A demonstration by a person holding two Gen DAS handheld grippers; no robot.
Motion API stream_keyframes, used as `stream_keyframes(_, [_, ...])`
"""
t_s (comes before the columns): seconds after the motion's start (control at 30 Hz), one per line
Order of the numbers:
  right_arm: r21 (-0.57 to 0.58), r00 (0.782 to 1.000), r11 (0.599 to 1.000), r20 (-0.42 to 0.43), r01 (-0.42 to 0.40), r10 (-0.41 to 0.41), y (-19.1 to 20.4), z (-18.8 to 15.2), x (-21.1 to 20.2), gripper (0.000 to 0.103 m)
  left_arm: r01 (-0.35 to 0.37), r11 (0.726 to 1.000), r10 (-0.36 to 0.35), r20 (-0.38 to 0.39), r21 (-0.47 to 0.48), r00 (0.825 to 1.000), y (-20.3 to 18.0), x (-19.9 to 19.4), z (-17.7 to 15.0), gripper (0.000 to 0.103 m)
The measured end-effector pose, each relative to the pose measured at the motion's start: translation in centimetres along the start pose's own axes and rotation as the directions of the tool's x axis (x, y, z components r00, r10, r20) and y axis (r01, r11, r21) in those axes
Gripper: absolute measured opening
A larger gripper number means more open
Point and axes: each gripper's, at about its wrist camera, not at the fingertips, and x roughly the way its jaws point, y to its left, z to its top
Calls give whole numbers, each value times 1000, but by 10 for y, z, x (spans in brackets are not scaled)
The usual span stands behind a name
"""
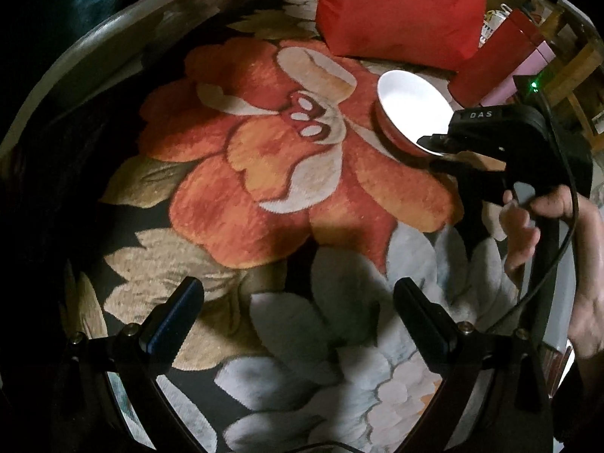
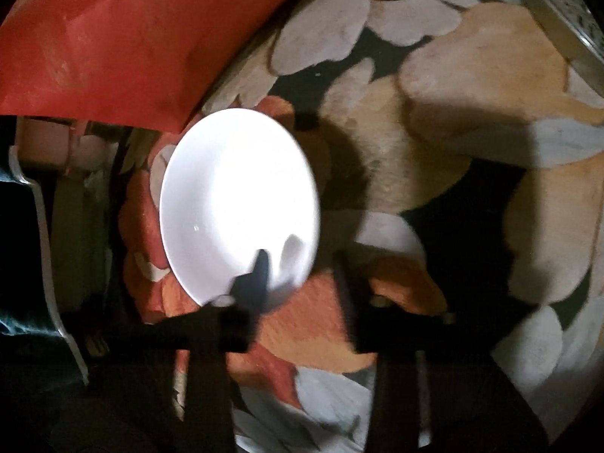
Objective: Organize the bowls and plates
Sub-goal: 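Close both grippers on the rim of the last white bowl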
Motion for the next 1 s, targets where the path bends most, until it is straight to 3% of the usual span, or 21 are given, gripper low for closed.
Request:
stream_keyframes(0.1, [-35, 1000, 999, -6, 11, -11, 4, 0, 0, 17, 1, 1000, -1, 1, -3, 1000, 4, -1, 1, 101])
stream_keyframes(0.23, [-69, 995, 995, -65, -78, 73, -3, -8, -2, 15, 5, 1000, -5, 2, -9, 1000, 9, -1, 2, 101])
stream_keyframes(0.37, [-185, 969, 966, -202, -180, 142, -9, -27, -3, 12, 11, 1000, -11, -7, -10, 1000, 9, 4, 1, 101])
stream_keyframes(0.43, [-276, 950, 939, -288, -203, 121, -7, -41, -2, 12, 17, 1000, -17, -14, -12, 1000, 7, 9, -1, 101])
stream_keyframes(0.57, [-381, 929, 896, -362, -226, 80, -7, -64, -4, 12, 48, 999, -48, -42, -5, 998, -3, 24, -7, 101])
stream_keyframes(0.63, [-401, 929, 888, -362, -226, 73, -7, -70, -6, 12, 53, 999, -52, -60, 10, 997, -11, 33, -11, 100])
stream_keyframes(0.77, [-419, 947, 886, -315, -199, 64, -1, -77, -11, 15, 35, 998, -32, -69, 45, 997, -26, 50, -10, 85])
stream_keyframes(0.83, [-432, 960, 887, -279, -162, 39, 1, -81, -14, 15, 31, 999, -29, -59, 37, 998, -28, 57, -6, 83])
stream_keyframes(0.97, [-431, 974, 896, -226, -110, 10, 1, -84, -13, 15, 25, 1000, -25, -47, 2, 999, -26, 66, 2, 57])
stream_keyframes(1.0, [-423, 975, 900, -222, -105, 9, 0, -84, -14, 15, 27, 1000, -27, -34, -2, 999, -26, 66, 5, 56])
